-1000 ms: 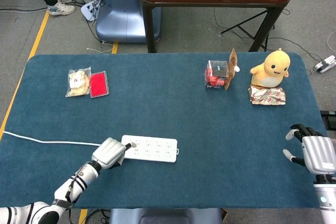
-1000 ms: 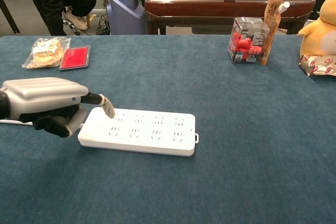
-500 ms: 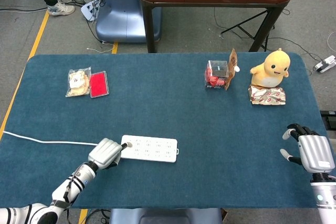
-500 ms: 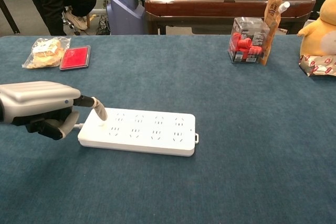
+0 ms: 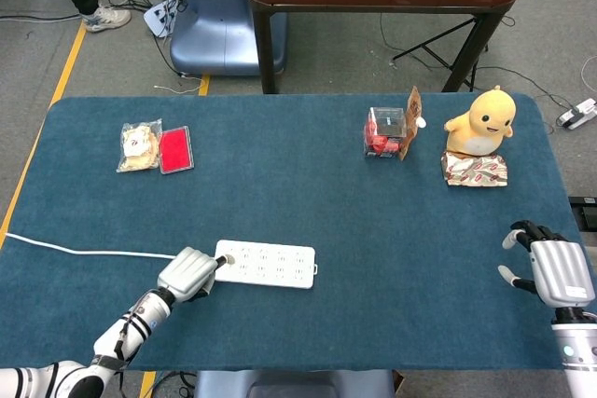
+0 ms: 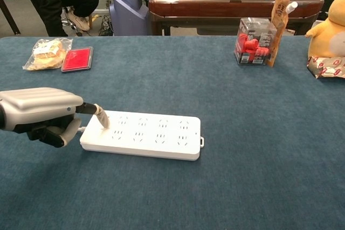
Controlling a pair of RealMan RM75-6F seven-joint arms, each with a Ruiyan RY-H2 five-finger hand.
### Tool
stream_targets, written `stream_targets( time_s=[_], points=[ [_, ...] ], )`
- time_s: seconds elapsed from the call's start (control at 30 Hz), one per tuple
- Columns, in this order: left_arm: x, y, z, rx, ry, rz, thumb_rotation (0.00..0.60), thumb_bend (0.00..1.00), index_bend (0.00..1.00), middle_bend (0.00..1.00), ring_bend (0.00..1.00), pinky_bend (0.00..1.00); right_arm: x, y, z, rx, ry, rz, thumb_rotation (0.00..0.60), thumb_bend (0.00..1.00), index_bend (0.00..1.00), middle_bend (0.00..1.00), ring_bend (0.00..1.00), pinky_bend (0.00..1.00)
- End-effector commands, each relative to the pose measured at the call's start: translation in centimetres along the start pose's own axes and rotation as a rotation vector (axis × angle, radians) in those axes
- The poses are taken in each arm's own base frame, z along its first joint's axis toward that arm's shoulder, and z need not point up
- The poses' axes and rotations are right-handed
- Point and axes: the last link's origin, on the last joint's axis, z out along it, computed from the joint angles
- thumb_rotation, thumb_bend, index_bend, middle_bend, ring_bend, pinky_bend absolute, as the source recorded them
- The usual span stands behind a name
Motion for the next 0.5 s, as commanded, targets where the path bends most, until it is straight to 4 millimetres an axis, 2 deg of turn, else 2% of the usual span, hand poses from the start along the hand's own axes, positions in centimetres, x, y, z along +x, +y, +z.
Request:
stream_targets(
  time_s=[0.03,0.5],
  points=[
    [-0.04,-0.06,0.05,0.003,-0.001,0.0,0.6,0.89,0.27,1.0,1.0,1.0,-0.03,0.0,0.01,0.0,0.0,0.0,0.6,0.13,0.49,0.33,0.34,0.49],
    [-0.26,-0.6,0.23,0.023,-0.017,0.001,0.6,0.89,0.28,1.0,1.0,1.0,-0.29,-0.09,0.22,0.004,-0.008,0.004,0.6,0.13,0.49,0.33,0.34,0.49]
  ],
)
